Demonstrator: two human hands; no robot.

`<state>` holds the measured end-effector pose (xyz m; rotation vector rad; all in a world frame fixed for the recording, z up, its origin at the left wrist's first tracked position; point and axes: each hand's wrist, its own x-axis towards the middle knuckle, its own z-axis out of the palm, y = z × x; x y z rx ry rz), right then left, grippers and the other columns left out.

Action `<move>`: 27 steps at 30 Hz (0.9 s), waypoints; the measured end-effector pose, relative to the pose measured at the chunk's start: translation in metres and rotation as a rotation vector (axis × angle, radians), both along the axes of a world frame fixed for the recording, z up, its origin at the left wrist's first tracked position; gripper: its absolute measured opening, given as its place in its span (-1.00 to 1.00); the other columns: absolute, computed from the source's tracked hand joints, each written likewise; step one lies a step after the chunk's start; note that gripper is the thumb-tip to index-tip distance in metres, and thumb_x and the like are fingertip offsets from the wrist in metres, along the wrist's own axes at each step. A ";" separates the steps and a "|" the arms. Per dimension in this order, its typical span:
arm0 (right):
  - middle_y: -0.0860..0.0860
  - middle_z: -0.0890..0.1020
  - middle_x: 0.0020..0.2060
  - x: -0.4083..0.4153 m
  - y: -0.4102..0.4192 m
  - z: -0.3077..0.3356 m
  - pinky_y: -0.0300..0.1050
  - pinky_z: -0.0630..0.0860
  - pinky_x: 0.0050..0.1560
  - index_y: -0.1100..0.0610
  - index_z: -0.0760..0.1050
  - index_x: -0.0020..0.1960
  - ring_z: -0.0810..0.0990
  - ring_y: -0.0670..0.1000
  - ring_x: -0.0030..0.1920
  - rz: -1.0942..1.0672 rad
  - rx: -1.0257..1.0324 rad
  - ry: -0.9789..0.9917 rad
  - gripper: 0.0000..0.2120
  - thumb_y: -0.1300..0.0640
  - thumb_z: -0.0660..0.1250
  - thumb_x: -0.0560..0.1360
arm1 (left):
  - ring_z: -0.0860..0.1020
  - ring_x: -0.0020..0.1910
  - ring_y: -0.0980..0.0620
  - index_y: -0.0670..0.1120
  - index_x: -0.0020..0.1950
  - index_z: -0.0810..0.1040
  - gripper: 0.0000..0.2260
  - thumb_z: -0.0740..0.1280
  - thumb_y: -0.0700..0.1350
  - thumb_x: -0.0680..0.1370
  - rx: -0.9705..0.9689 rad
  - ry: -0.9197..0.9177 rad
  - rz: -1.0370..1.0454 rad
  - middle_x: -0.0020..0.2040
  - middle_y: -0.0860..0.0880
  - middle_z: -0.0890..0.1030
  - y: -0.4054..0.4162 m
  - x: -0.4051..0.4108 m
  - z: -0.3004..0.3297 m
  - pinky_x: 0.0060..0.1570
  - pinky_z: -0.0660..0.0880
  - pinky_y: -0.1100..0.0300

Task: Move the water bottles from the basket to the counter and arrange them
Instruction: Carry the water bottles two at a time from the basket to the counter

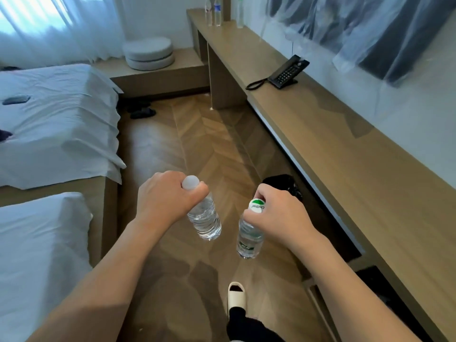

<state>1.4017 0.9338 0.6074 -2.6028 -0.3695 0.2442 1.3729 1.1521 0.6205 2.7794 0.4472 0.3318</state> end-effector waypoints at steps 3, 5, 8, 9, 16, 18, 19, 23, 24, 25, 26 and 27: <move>-0.05 0.57 -0.32 0.067 0.029 0.008 0.03 0.57 -0.27 0.01 0.35 -0.18 0.58 0.03 -0.27 0.028 0.005 -0.003 -0.74 -0.12 0.36 0.32 | 0.41 -0.45 0.10 -0.10 -0.49 0.37 -0.55 0.21 0.27 0.32 0.036 0.000 0.004 -0.54 0.02 0.40 0.028 0.062 0.006 -0.46 0.19 0.20; -0.06 0.57 -0.31 0.107 0.050 0.015 0.00 0.54 -0.28 0.01 0.35 -0.17 0.58 0.05 -0.26 0.037 0.008 -0.021 -0.74 -0.11 0.36 0.33 | 0.42 -0.43 0.07 -0.10 -0.49 0.36 -0.55 0.23 0.27 0.33 0.037 -0.014 0.022 -0.54 0.02 0.39 0.048 0.101 0.011 -0.45 0.20 0.19; -0.06 0.57 -0.33 0.173 0.082 0.021 -0.06 0.48 -0.30 0.00 0.35 -0.17 0.57 0.05 -0.27 0.029 0.029 -0.027 -0.76 -0.08 0.36 0.32 | 0.44 -0.43 0.02 -0.11 -0.49 0.35 -0.55 0.28 0.24 0.37 0.011 -0.037 0.042 -0.56 0.01 0.38 0.082 0.161 0.014 -0.44 0.21 0.18; -0.06 0.57 -0.33 0.195 0.094 0.021 -0.07 0.48 -0.30 0.00 0.36 -0.18 0.57 0.05 -0.27 0.028 0.030 -0.026 -0.76 -0.08 0.36 0.32 | 0.44 -0.43 0.02 -0.11 -0.48 0.37 -0.55 0.29 0.23 0.37 0.010 -0.032 0.046 -0.55 0.00 0.39 0.093 0.181 0.014 -0.44 0.22 0.18; -0.07 0.56 -0.33 0.349 0.194 0.008 -0.11 0.37 -0.37 0.01 0.37 -0.20 0.54 -0.01 -0.30 0.046 0.002 -0.012 -0.75 -0.10 0.37 0.33 | 0.35 -0.49 0.01 -0.14 -0.48 0.31 -0.51 0.28 0.26 0.34 -0.007 -0.035 0.026 -0.57 -0.01 0.28 0.193 0.333 -0.007 -0.47 0.17 0.17; -0.07 0.56 -0.34 0.391 0.224 0.010 -0.10 0.40 -0.36 0.01 0.37 -0.20 0.54 -0.01 -0.31 0.040 -0.017 -0.001 -0.76 -0.10 0.37 0.34 | 0.35 -0.49 -0.01 -0.14 -0.49 0.29 -0.52 0.29 0.24 0.33 -0.019 -0.047 0.012 -0.57 -0.01 0.27 0.224 0.378 -0.005 -0.46 0.17 0.18; -0.07 0.56 -0.34 0.412 0.239 0.012 -0.10 0.41 -0.36 0.01 0.36 -0.20 0.54 -0.01 -0.31 0.038 -0.025 0.005 -0.76 -0.10 0.37 0.34 | 0.38 -0.47 -0.02 -0.14 -0.48 0.30 -0.52 0.31 0.23 0.34 -0.022 -0.037 0.013 -0.55 -0.01 0.31 0.238 0.401 -0.001 -0.45 0.17 0.18; -0.06 0.55 -0.34 0.495 0.293 0.018 -0.09 0.45 -0.36 0.00 0.35 -0.19 0.55 -0.01 -0.32 0.024 -0.016 -0.008 -0.76 -0.09 0.36 0.35 | 0.44 -0.38 -0.05 -0.11 -0.45 0.38 -0.55 0.35 0.23 0.38 0.010 -0.010 0.014 -0.47 0.01 0.43 0.290 0.489 0.008 -0.44 0.16 0.18; -0.06 0.55 -0.34 0.515 0.305 0.019 -0.11 0.45 -0.37 -0.01 0.35 -0.19 0.55 -0.02 -0.33 0.028 -0.013 -0.011 -0.76 -0.10 0.35 0.35 | 0.44 -0.36 -0.06 -0.11 -0.45 0.38 -0.55 0.35 0.23 0.38 0.014 -0.014 0.015 -0.46 0.01 0.43 0.302 0.509 0.010 -0.43 0.16 0.18; -0.06 0.55 -0.34 0.534 0.316 0.021 -0.11 0.44 -0.38 -0.01 0.35 -0.18 0.54 -0.03 -0.33 0.030 -0.012 -0.010 -0.76 -0.10 0.35 0.36 | 0.43 -0.37 -0.06 -0.10 -0.46 0.36 -0.55 0.35 0.23 0.38 0.011 -0.019 0.016 -0.47 0.01 0.42 0.314 0.529 0.010 -0.43 0.17 0.18; -0.07 0.55 -0.34 0.554 0.326 0.021 -0.11 0.45 -0.38 -0.01 0.36 -0.18 0.55 -0.04 -0.34 0.025 -0.007 -0.006 -0.76 -0.11 0.35 0.36 | 0.43 -0.38 -0.06 -0.10 -0.47 0.34 -0.55 0.34 0.22 0.37 0.004 -0.020 0.017 -0.48 0.01 0.41 0.325 0.548 0.009 -0.43 0.17 0.18; -0.07 0.55 -0.35 0.575 0.335 0.021 -0.09 0.48 -0.36 -0.01 0.37 -0.18 0.55 -0.05 -0.33 0.013 0.001 0.000 -0.76 -0.11 0.36 0.36 | 0.43 -0.40 -0.06 -0.10 -0.48 0.32 -0.55 0.34 0.22 0.37 -0.003 -0.019 0.019 -0.49 0.01 0.41 0.335 0.568 0.007 -0.43 0.18 0.18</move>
